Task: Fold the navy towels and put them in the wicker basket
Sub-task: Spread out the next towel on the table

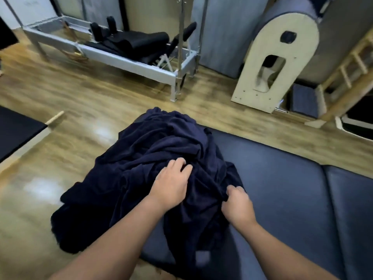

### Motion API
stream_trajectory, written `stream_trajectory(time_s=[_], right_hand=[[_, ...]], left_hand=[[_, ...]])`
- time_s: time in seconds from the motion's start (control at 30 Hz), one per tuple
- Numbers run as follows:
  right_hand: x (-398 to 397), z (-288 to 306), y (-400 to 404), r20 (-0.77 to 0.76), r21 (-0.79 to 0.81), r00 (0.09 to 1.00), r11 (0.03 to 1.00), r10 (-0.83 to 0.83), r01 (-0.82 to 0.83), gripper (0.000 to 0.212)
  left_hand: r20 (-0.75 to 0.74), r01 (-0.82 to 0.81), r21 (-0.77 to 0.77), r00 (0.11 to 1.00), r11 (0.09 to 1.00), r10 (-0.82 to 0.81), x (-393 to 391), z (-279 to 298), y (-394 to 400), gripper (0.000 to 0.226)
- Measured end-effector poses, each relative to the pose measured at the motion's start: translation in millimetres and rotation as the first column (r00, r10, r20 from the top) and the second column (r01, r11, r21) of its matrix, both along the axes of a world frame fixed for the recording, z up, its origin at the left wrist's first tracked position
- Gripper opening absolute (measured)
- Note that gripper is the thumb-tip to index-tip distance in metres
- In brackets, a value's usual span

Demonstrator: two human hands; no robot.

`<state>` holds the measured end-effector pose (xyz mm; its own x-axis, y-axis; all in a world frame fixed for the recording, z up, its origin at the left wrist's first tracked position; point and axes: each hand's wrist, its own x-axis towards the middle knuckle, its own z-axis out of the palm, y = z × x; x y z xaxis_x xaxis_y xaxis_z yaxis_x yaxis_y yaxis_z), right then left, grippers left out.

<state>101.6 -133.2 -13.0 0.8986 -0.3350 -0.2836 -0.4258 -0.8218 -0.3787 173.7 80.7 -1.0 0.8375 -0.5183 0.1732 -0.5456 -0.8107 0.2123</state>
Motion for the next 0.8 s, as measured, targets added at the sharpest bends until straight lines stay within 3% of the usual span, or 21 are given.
stream_trajectory(time_s=[0.13, 0.23, 0.33, 0.37, 0.43, 0.5, 0.57, 0.67, 0.8], right_hand=[[-20.8, 7.2, -49.1, 0.012, -0.181, 0.963, 0.946, -0.270, 0.267, 0.012], [-37.4, 9.5, -73.2, 0.066, -0.171, 0.867, 0.850, -0.494, 0.498, 0.010], [-45.5, -2.0, -72.2, 0.023, -0.133, 0.915, 0.906, -0.404, 0.403, 0.011], [-47.7, -8.0, -66.0, -0.015, -0.100, 0.941, 0.937, -0.339, 0.336, 0.024], [-53.4, -15.4, -51.5, -0.120, 0.017, 0.958, 0.964, -0.261, 0.265, 0.071], [-59.5, -22.7, -38.6, -0.237, 0.087, 0.937, 0.955, -0.257, 0.284, 0.103], [-66.8, -30.5, -29.4, -0.313, 0.083, 0.922, 0.960, -0.230, 0.268, 0.109], [-72.9, -33.8, -28.1, -0.266, 0.087, 0.940, 0.966, -0.214, 0.245, 0.091], [-69.6, -22.2, -45.4, -0.121, 0.027, 0.940, 0.945, -0.320, 0.326, 0.072]], left_hand=[[0.033, 0.125, 0.235, 0.990, 0.964, -0.137, 23.8, 5.1, -28.8, 0.083], [-0.111, 0.206, 0.443, 0.978, 0.872, -0.174, 34.2, 5.2, -47.1, 0.083], [-0.302, 0.321, 0.505, 0.935, 0.801, -0.184, 34.4, -1.1, -66.7, 0.086], [-0.322, 0.339, 0.497, 0.927, 0.799, -0.194, 34.0, -4.7, -72.1, 0.091], [-0.350, 0.348, 0.466, 0.917, 0.813, -0.192, 36.2, -10.8, -82.0, 0.098], [-0.373, 0.350, 0.487, 0.912, 0.800, -0.172, 40.0, -13.2, -88.4, 0.083], [-0.364, 0.366, 0.494, 0.911, 0.789, -0.195, 43.7, -13.9, -93.0, 0.045], [-0.417, 0.362, 0.397, 0.890, 0.843, -0.185, 54.7, -12.3, -96.5, 0.016], [-0.465, 0.297, 0.243, 0.871, 0.923, -0.158, 68.6, -4.0, -101.8, 0.018]])
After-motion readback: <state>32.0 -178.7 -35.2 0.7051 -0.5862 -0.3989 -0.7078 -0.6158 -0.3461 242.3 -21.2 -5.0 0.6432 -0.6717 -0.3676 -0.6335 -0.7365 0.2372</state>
